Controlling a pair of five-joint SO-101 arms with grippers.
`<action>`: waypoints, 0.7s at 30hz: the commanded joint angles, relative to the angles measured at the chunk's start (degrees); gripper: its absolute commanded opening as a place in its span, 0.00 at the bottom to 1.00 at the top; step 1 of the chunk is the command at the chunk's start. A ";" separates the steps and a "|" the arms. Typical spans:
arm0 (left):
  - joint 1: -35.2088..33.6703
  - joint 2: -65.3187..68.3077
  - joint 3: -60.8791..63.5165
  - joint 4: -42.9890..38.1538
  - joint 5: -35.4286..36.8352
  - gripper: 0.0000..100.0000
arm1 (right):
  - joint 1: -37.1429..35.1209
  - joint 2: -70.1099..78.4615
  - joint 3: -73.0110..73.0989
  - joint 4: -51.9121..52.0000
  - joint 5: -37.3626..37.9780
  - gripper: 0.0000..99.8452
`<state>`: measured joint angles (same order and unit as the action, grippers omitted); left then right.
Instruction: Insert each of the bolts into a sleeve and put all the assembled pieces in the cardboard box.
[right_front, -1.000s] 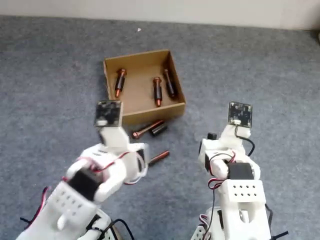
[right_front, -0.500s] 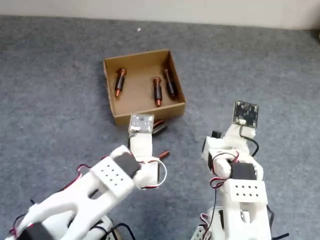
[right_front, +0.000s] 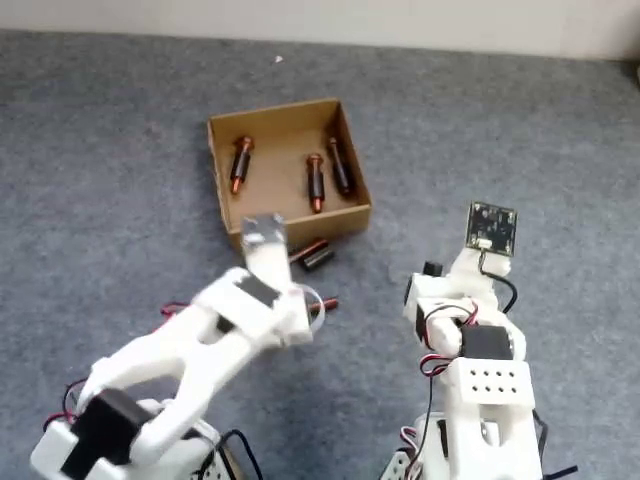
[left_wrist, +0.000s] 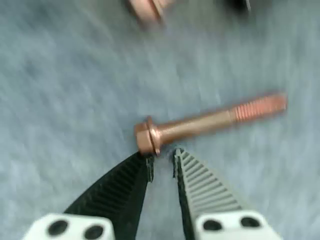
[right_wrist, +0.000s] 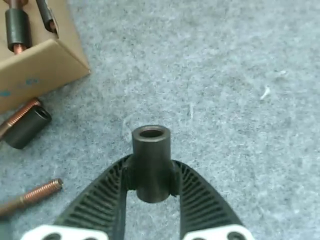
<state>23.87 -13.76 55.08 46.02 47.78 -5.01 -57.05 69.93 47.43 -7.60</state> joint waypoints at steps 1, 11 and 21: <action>-10.07 0.13 -9.19 -2.46 0.88 0.09 | 0.48 -1.10 -0.22 -1.80 -0.44 0.00; -9.27 0.04 -16.92 8.00 6.77 0.09 | 0.48 -1.10 -0.22 -1.80 -0.44 0.00; -1.63 0.57 -17.54 9.49 12.48 0.27 | 0.48 -1.10 -0.22 -1.80 -0.18 0.00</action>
<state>19.30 -12.97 39.87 55.25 57.01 -5.01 -57.05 69.93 47.43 -7.60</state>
